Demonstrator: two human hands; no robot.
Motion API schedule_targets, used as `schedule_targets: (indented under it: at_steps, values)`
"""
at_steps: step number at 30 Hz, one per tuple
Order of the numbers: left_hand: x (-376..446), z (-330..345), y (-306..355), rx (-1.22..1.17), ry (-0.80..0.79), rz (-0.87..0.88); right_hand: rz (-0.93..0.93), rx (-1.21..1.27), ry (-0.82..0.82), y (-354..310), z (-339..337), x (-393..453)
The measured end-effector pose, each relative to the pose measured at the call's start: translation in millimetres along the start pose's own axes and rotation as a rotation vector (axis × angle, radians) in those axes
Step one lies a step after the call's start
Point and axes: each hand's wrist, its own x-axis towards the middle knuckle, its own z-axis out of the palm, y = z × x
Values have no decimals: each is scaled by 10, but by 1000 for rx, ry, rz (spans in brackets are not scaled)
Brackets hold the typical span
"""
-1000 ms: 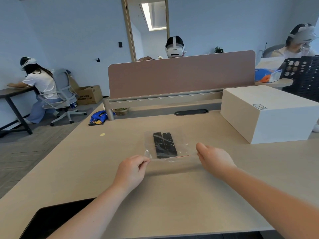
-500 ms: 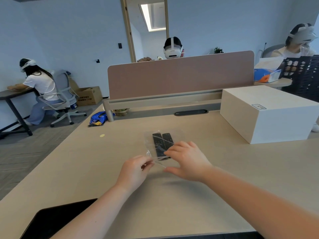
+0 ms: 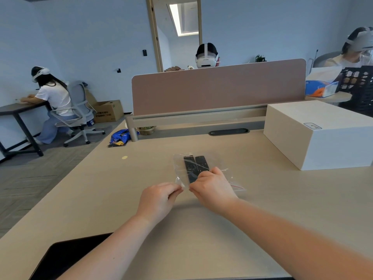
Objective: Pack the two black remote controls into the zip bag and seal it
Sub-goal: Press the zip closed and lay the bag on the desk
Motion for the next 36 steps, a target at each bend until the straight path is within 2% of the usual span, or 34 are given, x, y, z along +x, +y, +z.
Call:
schedule_targets:
  at_steps: [8,21,36]
  values:
    - [13,-24,-6,104,-11,39,-74,32,-5,-46,13,37]
    - [6,23,-3,78,-41,92,-44,-12,-89,-70,14,84]
    - [16,-1,-16,91,-5,121,-94,7,-36,-23,70,48]
